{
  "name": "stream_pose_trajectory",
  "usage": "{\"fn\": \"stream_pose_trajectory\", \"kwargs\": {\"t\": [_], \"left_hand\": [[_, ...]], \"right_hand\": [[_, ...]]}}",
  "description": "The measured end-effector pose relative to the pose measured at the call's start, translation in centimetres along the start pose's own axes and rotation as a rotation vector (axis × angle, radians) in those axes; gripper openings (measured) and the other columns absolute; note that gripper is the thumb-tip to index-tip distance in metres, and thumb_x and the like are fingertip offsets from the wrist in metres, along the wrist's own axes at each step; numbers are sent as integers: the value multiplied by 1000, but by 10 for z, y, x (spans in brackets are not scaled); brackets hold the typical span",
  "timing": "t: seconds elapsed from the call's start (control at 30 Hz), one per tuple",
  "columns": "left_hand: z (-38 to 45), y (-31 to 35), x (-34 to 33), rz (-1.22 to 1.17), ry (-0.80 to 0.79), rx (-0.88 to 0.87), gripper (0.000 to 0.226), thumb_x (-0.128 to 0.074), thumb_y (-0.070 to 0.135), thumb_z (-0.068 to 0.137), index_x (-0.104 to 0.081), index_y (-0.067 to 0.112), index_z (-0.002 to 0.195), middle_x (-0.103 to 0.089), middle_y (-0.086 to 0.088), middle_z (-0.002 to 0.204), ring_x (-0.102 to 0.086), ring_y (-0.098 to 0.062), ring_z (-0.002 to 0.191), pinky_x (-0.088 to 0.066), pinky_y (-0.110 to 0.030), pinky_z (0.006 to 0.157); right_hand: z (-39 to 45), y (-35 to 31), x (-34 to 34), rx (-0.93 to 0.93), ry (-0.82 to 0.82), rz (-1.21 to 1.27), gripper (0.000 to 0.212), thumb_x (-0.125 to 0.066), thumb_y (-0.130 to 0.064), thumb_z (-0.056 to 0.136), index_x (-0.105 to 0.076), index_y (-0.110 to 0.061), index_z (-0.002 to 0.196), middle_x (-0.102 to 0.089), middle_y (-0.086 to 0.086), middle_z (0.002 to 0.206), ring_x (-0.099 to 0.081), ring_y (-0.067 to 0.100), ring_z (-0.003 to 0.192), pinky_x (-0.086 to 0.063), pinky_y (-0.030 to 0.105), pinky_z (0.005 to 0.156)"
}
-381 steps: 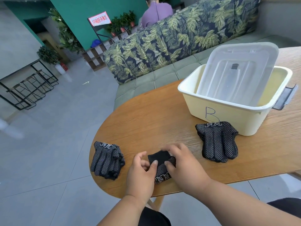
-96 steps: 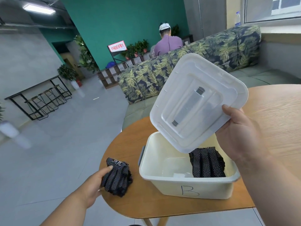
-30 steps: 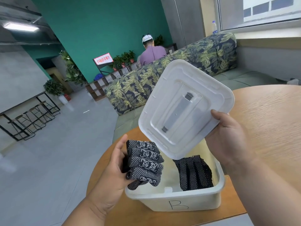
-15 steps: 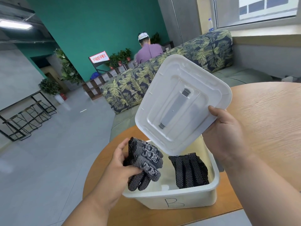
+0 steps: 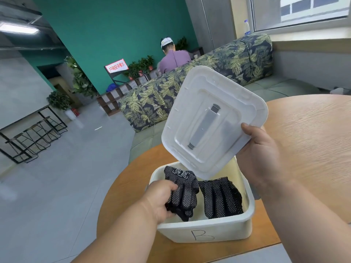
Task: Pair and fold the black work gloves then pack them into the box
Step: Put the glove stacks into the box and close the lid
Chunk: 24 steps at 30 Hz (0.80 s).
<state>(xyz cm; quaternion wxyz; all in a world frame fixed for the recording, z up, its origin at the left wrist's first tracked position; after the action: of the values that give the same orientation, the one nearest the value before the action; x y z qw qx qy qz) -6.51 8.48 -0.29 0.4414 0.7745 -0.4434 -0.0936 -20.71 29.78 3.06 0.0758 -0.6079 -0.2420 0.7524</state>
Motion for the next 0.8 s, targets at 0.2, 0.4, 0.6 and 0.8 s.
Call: {"fn": "stream_pose_trajectory", "kwargs": {"t": [0.2,0.4,0.6,0.8], "left_hand": [[14,-12,-4,-40,-1,130,22,-50,2,96,-63,1,113,-74,-23,100,-72,-39,91,-58,-59,86],[27,-20,-8,13,1,158,31,-47,-1,94,-62,-2,120,-73,-27,113,-71,-45,105,-52,-69,96],[29,-20,-8,105,-8,119,25,-43,-7,95,-65,-4,106,-72,-30,108,-71,-48,102,-54,-68,92],[23,-19,-12,145,-26,128,24,-43,-4,99,-65,1,107,-73,-23,105,-72,-40,101,-56,-62,94]], "right_hand": [[-2,-4,-3,40,-53,-22,44,-40,-4,104,-60,-18,141,-64,11,144,-56,25,138,-32,48,124],[-6,-2,-10,37,-97,-32,48,-39,-1,103,-52,-13,147,-62,13,146,-55,27,139,-32,48,125],[-9,-2,-11,44,-87,-112,45,-41,0,103,-58,-16,142,-65,12,142,-59,27,135,-36,49,122],[-10,0,-11,77,-100,-213,40,-51,-8,96,-70,-26,127,-68,8,135,-59,27,132,-32,58,123]]}}
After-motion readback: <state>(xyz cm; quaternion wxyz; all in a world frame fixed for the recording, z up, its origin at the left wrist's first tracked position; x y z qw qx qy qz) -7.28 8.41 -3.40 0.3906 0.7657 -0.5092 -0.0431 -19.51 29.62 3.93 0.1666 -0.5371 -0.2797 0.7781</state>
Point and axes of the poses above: each hand's wrist, its own z-axis towards the middle knuckle, its own x-axis out of the back of the hand, y = z × x, the point moved 4 cm from there along z, towards the middle knuckle
